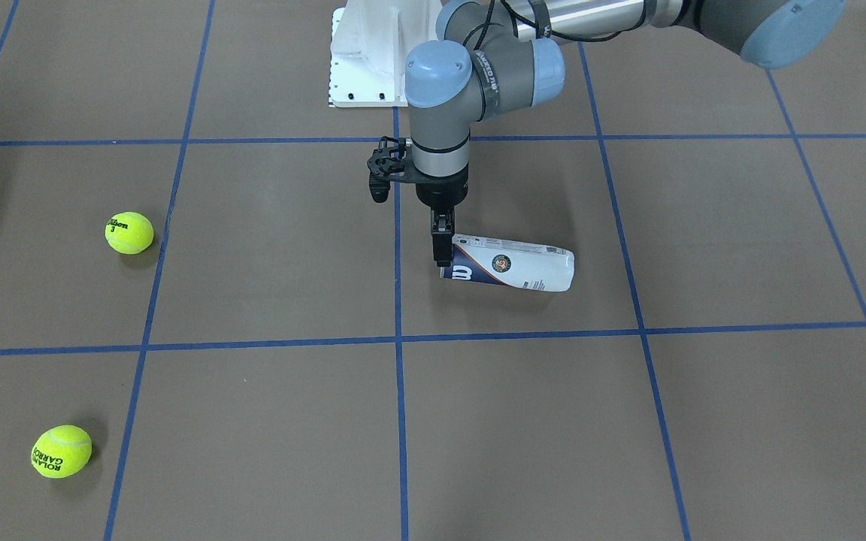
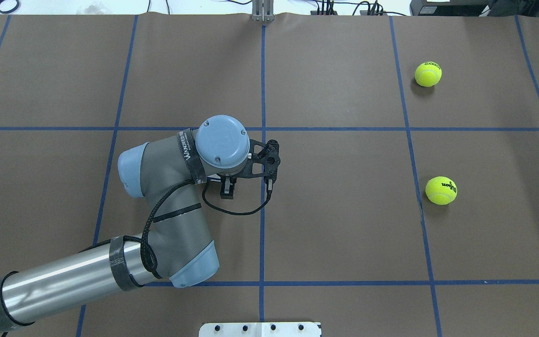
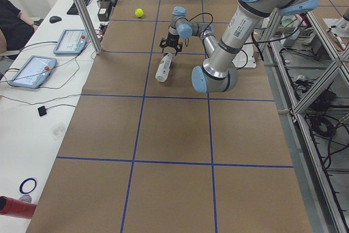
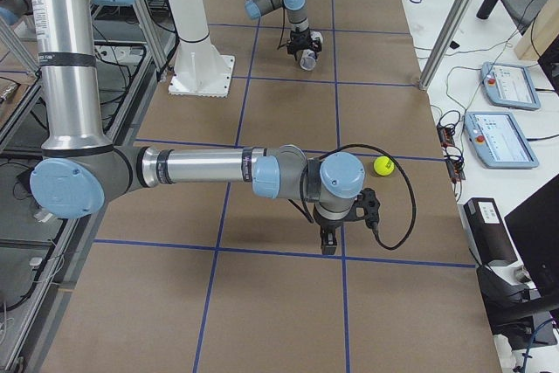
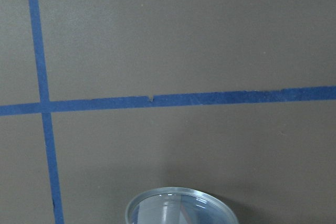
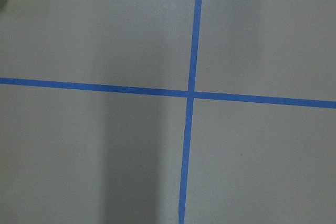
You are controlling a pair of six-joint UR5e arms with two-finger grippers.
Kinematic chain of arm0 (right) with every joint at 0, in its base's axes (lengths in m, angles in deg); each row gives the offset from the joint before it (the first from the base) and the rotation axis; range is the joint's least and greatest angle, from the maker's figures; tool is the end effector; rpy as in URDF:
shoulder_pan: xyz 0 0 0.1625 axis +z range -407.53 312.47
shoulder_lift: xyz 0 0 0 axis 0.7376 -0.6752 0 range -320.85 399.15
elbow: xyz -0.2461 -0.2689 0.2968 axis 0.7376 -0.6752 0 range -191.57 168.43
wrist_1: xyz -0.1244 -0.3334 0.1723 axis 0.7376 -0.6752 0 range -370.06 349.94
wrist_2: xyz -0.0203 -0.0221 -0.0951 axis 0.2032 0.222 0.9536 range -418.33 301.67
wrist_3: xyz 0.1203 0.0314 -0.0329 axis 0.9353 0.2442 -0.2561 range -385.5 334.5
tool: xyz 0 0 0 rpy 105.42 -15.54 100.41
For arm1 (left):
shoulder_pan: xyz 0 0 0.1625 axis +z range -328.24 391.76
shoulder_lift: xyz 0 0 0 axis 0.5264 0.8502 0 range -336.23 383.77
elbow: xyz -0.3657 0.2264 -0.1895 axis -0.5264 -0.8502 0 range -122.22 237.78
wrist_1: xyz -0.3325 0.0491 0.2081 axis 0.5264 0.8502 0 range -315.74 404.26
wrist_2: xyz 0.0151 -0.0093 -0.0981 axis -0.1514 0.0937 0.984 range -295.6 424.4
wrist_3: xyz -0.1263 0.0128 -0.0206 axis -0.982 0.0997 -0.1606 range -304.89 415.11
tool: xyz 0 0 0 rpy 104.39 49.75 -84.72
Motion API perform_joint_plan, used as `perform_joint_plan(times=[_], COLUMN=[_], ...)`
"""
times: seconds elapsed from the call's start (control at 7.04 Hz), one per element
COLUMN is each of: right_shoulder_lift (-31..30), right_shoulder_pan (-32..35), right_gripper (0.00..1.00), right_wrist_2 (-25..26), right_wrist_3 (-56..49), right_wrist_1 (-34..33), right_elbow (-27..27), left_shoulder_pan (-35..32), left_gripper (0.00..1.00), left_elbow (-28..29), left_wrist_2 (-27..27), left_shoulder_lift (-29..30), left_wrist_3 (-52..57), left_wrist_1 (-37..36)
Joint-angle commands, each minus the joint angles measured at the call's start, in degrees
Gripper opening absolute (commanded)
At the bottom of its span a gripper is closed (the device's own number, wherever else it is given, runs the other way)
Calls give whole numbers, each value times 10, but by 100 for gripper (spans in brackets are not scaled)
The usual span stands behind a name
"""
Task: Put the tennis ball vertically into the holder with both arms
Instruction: 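Close the left gripper around the open end of the can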
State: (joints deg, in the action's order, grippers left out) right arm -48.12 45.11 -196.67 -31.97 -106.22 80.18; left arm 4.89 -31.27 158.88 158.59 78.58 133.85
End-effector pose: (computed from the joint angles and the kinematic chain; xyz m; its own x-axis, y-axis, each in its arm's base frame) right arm 0.0598 -0.4883 0.6913 0.6640 -0.0604 0.7453 0.0290 0.9981 0.0551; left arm 0.6223 -0.4535 0.2626 0.1116 0.9687 0.2218 -0.7543 -0.0628 0.6535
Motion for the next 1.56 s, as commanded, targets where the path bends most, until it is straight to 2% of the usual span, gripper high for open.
perform_joint_plan(times=[0.0,0.14,0.57,0.71,0.85,0.99,1.28,1.42], right_shoulder_lift=[0,0,0,0,0,0,1,1], right_shoulder_pan=[0,0,0,0,0,0,0,0], right_gripper=[99,99,99,99,99,100,100,100], right_wrist_2=[0,0,0,0,0,0,0,0], right_wrist_3=[0,0,0,0,0,0,1,1], right_wrist_1=[0,0,0,0,0,0,0,0], right_elbow=[-1,-4,-4,-4,-4,-4,-3,-3], left_shoulder_pan=[1,1,1,1,0,-1,-5,-6], left_gripper=[99,99,99,89,65,49,27,24], left_elbow=[23,39,40,39,36,31,-21,-46], left_wrist_2=[0,0,0,0,-1,-1,0,-1], left_shoulder_lift=[1,2,1,1,1,2,1,0], left_wrist_3=[-1,-2,1,2,0,-3,-35,-81], left_wrist_1=[28,52,53,49,47,46,45,54])
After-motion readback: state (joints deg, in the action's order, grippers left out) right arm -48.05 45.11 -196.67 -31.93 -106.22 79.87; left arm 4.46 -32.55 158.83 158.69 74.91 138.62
